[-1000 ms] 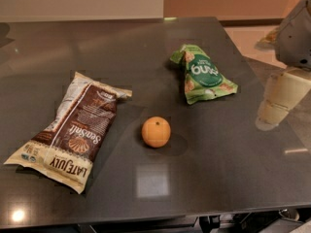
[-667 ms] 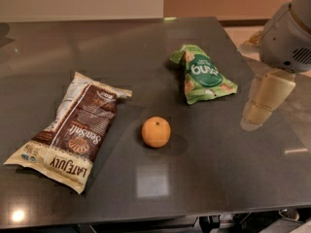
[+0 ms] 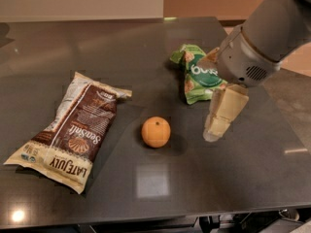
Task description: Move orange near green rice chip bag
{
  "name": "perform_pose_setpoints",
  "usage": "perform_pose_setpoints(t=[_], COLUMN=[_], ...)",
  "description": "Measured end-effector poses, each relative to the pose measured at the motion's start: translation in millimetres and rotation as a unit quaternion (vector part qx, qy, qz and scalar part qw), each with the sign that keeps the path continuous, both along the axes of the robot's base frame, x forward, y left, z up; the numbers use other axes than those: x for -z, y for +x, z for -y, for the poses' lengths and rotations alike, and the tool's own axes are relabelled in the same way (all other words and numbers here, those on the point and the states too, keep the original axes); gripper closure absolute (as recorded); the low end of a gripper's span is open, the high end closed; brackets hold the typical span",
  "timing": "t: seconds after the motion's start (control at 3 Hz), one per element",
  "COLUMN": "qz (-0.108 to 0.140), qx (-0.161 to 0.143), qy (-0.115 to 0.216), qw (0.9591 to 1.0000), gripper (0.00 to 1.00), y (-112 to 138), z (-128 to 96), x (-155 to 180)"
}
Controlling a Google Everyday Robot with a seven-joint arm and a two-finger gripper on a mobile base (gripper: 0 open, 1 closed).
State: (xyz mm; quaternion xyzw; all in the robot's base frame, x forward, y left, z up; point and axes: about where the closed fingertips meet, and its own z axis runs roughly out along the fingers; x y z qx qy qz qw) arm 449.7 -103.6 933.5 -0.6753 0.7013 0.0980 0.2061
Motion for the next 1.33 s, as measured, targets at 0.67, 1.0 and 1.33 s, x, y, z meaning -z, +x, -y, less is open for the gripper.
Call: perform_pose_setpoints(t=[0.67, 1.0, 1.33], qz=[-0.014, -0.023, -0.029], qx=[-0.04, -0.047, -0.049], qy=[0.021, 0.022, 0.023], qw=[0.9989, 0.9984, 0.9981], gripper=[0.0, 0.0, 0.0], y=[-5.6, -6.0, -6.9], z=[-55.3, -75.2, -86.0], x=[45.9, 67.6, 80.9])
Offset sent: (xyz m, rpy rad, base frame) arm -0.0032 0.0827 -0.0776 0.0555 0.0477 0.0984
